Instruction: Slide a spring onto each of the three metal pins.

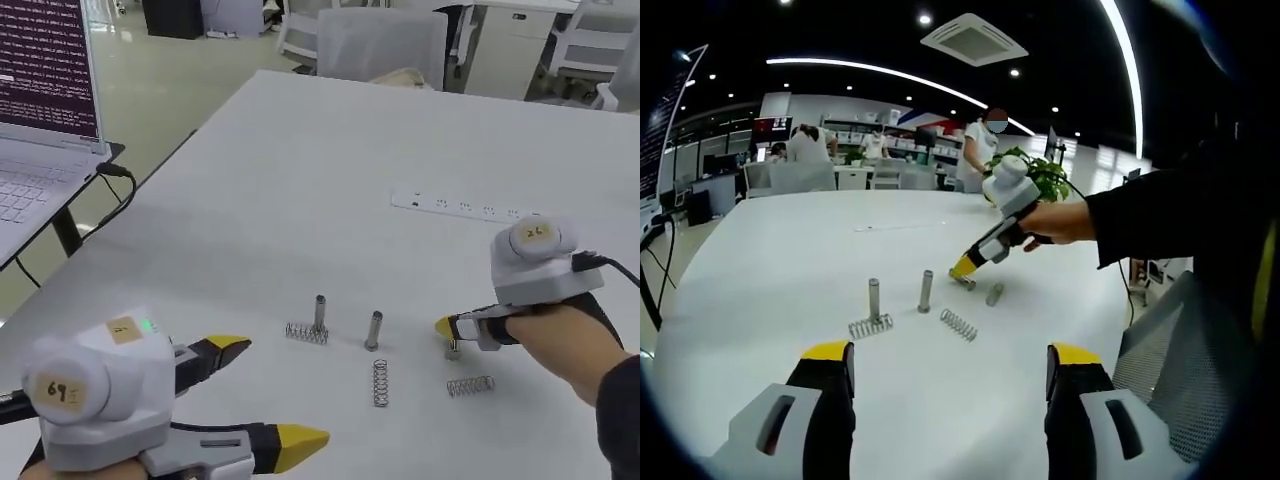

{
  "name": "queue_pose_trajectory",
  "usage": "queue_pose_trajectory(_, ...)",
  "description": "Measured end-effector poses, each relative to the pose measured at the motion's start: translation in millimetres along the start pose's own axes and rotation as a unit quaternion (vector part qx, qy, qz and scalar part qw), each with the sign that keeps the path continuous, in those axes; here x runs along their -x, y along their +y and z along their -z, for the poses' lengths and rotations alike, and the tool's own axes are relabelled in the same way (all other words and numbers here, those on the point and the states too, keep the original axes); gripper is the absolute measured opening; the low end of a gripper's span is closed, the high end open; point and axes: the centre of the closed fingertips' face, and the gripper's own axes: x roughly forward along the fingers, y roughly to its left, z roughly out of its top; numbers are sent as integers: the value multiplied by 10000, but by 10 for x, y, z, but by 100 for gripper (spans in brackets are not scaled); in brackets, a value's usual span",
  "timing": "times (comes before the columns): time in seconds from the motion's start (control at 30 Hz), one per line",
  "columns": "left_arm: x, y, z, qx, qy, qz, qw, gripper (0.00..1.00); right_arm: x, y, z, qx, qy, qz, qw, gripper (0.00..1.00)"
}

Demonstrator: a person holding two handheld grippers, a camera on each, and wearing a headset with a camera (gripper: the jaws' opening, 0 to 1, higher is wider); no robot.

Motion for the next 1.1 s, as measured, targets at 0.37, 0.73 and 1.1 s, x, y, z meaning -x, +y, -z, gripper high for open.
queue_pose_trajectory(0.37, 0, 10, 5, 27, -2, -5, 10000, 74, -74, -26, 55, 40, 233, 128, 9996, 18)
queue_pose_trajectory(0.73, -2, 8, 12, 30, 14, 8, 10000, 73, -111, -14, 35, 540, 473, 316, 9969, 15)
queue_pose_trajectory(1.1, -1, 4, 11, 46, 11, 28, 10000, 72, -99, -12, 51, 673, 582, 282, 9956, 10)
